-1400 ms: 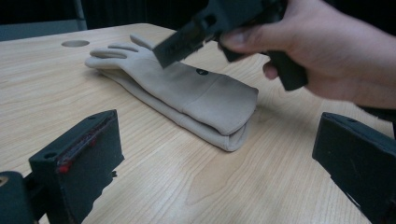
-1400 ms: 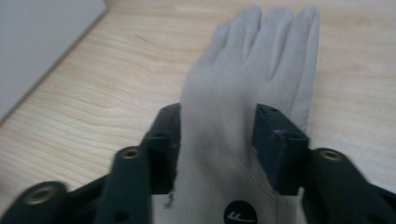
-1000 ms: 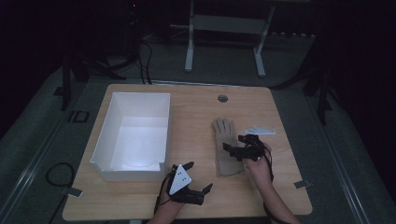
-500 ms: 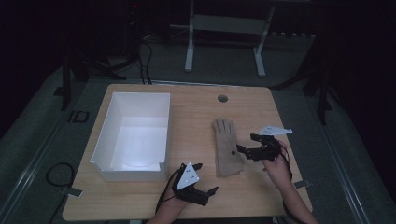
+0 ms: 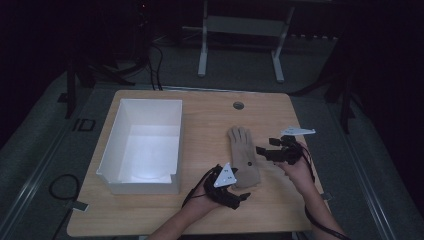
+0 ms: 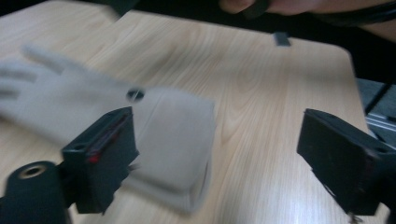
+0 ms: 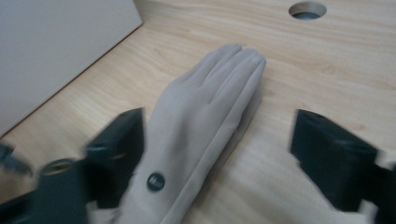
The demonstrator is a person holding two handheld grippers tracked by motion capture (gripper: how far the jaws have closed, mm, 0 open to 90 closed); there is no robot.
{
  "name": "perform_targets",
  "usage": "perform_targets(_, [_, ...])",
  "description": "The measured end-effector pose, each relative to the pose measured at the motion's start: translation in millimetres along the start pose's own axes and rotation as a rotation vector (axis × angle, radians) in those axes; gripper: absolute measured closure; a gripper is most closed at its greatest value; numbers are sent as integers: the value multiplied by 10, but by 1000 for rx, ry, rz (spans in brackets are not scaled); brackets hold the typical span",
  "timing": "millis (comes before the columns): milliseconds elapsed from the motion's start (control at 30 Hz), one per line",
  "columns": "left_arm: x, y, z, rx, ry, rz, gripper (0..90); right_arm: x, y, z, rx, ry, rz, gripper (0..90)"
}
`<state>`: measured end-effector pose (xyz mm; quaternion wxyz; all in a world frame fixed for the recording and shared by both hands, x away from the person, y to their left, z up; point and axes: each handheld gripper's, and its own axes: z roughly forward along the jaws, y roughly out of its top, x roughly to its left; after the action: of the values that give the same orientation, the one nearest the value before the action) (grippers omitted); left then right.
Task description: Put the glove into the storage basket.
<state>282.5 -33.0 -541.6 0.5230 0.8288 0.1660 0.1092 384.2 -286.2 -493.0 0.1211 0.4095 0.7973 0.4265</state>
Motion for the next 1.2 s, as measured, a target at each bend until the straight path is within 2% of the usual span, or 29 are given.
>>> perform_targets(67, [21,39,61,11,-27,18,154,-26,44,60,-8,-1,13,311])
perform_targets(200, [31,50,149,75,-51,76,215,-41,150,185,2,4,22,356])
perform_targets(300, [54,-1,184,125,-68,97,277,-40,222,293,17,12,28,405])
perform_targets(400, [93,-62,219,147,-80,61,335,-81,256,418,27,9,52,441])
perform_targets(500, [132,-92,247,151,-82,37,366,-146,270,545,35,24,105,443])
perform_targets(600, [168,-95,279,179,-93,46,382,-179,265,679,60,41,145,372])
perform_targets(667, [177,-104,300,197,-96,48,392,-192,249,762,75,25,165,372])
perform_targets(833, [219,-146,323,226,-92,24,497,-286,214,935,118,21,209,404])
perform_targets(933, [236,-158,312,216,-90,13,538,-292,202,998,142,17,202,391])
perform_targets(967, [251,-169,309,217,-92,6,549,-270,189,1064,180,1,176,387])
perform_targets(1000, [251,-169,309,217,-92,6,554,-266,180,1095,187,9,176,390])
perform_targets(1067, [254,-171,305,222,-89,5,556,-246,174,1119,185,12,151,423])
perform_targets(1200, [257,-166,301,227,-95,6,561,-231,176,1136,189,28,132,470])
